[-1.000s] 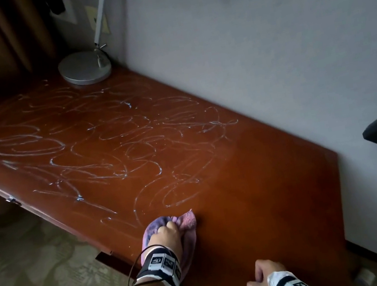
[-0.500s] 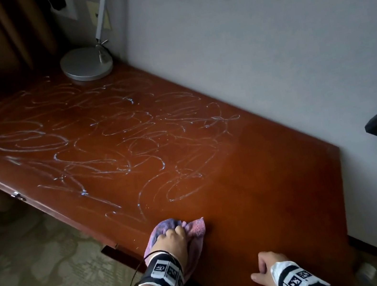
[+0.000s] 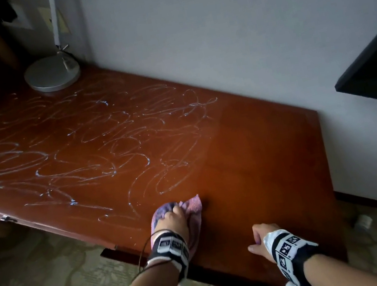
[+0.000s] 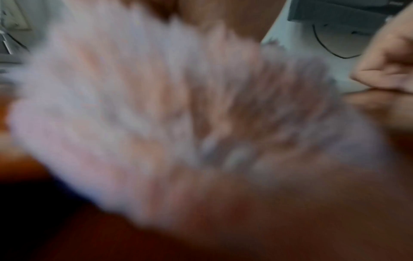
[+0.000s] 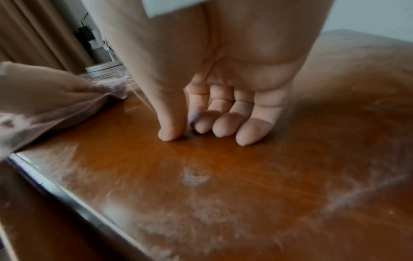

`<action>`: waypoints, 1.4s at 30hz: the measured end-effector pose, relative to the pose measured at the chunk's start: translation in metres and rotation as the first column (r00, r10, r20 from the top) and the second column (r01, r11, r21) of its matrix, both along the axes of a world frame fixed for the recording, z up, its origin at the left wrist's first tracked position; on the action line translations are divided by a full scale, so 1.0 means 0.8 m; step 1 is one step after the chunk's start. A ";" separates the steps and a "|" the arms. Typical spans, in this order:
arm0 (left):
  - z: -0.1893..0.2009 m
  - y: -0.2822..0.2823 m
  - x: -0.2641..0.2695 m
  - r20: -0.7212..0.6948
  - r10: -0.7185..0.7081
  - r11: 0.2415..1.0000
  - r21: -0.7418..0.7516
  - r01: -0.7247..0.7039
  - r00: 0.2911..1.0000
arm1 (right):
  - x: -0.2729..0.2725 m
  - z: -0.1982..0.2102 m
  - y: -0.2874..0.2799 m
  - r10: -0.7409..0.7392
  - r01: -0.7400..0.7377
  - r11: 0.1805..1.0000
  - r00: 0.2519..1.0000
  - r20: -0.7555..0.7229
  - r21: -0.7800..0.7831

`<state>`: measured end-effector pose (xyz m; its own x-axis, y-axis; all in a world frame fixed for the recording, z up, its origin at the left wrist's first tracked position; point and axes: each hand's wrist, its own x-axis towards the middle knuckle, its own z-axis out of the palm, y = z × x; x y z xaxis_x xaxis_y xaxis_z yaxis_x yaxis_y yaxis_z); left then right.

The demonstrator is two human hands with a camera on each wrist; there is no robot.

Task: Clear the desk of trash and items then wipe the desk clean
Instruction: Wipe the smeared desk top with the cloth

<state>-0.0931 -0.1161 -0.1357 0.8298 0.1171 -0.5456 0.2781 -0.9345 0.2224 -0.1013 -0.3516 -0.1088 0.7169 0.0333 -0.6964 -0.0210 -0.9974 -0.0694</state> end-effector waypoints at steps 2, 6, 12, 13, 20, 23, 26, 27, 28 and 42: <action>0.006 -0.010 0.031 0.046 0.011 1.000 0.026 -0.013 0.999 | -0.002 -0.003 -0.001 -0.006 0.006 1.000 1.000 0.000 -0.002; 0.008 -0.023 0.052 0.003 0.044 0.998 0.036 -0.044 0.999 | 0.001 0.004 0.001 0.007 -0.008 1.000 0.999 -0.031 -0.016; 0.002 -0.028 0.012 -0.165 -0.031 0.995 0.085 0.046 0.986 | 0.015 0.010 0.000 0.088 -0.085 0.996 0.990 -0.115 0.028; 0.004 -0.032 0.011 -0.197 -0.029 0.994 0.096 0.049 0.980 | 0.018 0.011 -0.001 0.085 -0.082 0.996 0.987 -0.135 0.030; 0.007 -0.042 0.060 -0.214 0.114 0.981 0.177 -0.076 0.970 | 0.029 -0.008 -0.010 0.124 -0.118 0.992 0.973 -0.193 0.043; 0.004 -0.038 0.085 -0.165 0.181 0.973 0.175 -0.152 0.969 | 0.029 -0.016 -0.016 0.106 -0.089 0.990 0.980 -0.167 0.107; -0.001 -0.044 0.067 -0.147 0.181 0.970 0.191 -0.152 0.972 | 0.023 -0.022 -0.022 0.096 -0.073 0.987 0.982 -0.161 0.141; 0.001 -0.049 0.057 -0.169 0.158 0.971 0.205 -0.122 0.973 | 0.022 -0.021 -0.022 0.096 -0.072 0.986 0.983 -0.157 0.152; 0.003 -0.055 0.045 -0.191 0.127 0.974 0.210 -0.085 0.973 | 0.021 -0.019 -0.022 0.095 -0.071 0.985 0.985 -0.147 0.160; 0.004 -0.030 0.136 -0.223 -0.115 0.974 0.165 0.154 0.968 | 0.034 -0.017 -0.005 -0.091 0.096 0.995 0.967 -0.236 0.011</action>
